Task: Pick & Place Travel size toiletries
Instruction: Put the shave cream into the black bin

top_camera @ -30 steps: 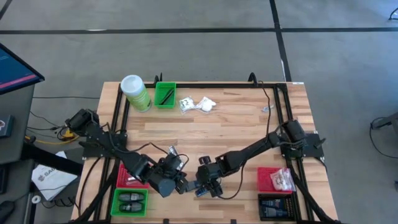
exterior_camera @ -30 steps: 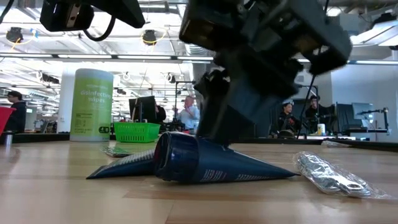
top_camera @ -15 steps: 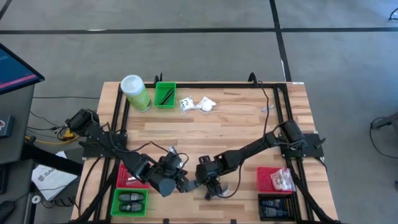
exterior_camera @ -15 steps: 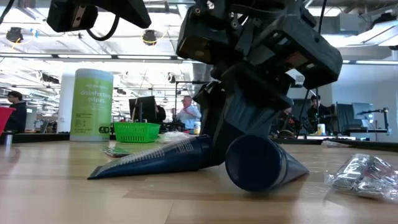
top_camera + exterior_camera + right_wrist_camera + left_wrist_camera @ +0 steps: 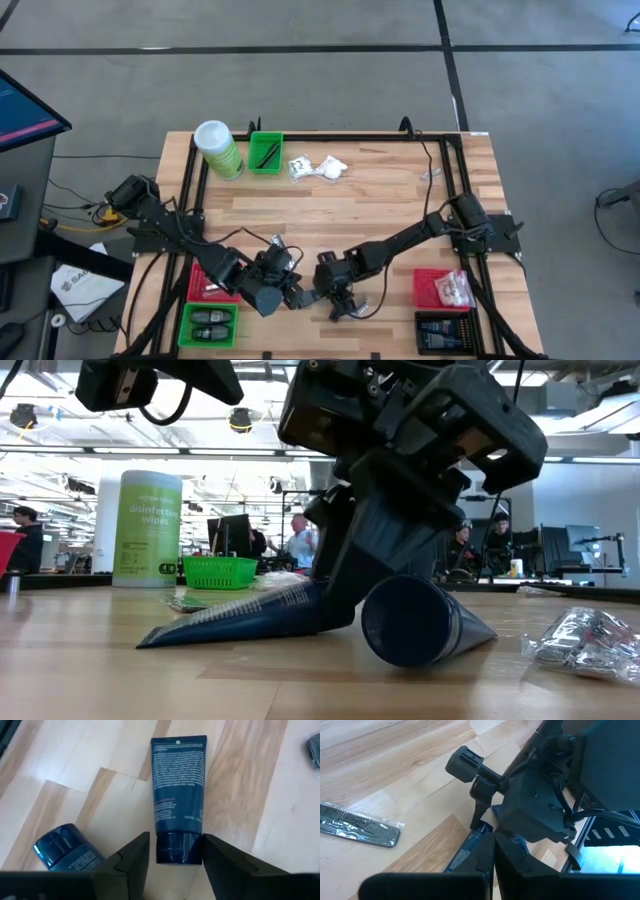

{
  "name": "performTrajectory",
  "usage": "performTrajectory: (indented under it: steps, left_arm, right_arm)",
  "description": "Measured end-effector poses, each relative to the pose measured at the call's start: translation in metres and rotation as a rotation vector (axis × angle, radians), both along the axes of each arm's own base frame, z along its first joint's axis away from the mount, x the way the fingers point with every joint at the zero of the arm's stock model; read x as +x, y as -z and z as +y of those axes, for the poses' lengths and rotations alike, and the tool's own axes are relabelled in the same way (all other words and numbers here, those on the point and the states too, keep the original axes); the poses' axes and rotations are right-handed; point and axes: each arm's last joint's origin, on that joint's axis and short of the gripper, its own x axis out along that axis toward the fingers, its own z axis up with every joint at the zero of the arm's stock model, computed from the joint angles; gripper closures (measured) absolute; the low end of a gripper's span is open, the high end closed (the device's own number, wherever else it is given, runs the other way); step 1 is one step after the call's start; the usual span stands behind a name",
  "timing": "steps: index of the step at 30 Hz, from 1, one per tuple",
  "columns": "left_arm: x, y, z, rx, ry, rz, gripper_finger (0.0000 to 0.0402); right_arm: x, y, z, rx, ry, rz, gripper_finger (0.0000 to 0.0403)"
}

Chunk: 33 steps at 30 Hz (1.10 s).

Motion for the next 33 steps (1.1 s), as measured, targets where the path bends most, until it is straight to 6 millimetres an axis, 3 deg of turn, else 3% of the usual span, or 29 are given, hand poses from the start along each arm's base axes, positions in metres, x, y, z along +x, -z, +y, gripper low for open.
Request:
performTrajectory:
  steps: [7,12,21,28,33]
  left_arm:
    - [0.0,0.0,0.0,-0.003,0.0,-0.004,0.0401]
    - [0.001,0.0,0.0,-0.005,0.0,-0.007,0.0401]
    - [0.001,-0.001,-0.001,-0.007,0.002,-0.009,0.0401]
    - [0.001,0.0,-0.001,-0.003,0.005,-0.008,0.0401]
    - [0.001,-0.001,-0.001,-0.001,0.004,-0.009,0.0401]
  right_arm:
    - [0.004,-0.003,0.0,0.013,-0.015,-0.047,0.0202]
    - [0.006,0.001,-0.002,0.013,-0.011,-0.046,0.02]
    - [0.005,0.008,-0.002,0.014,0.004,-0.011,0.0228]
    - [0.004,0.009,-0.002,0.021,0.033,0.024,0.0285]
    - [0.007,-0.001,-0.004,0.004,0.043,0.075,0.0286]
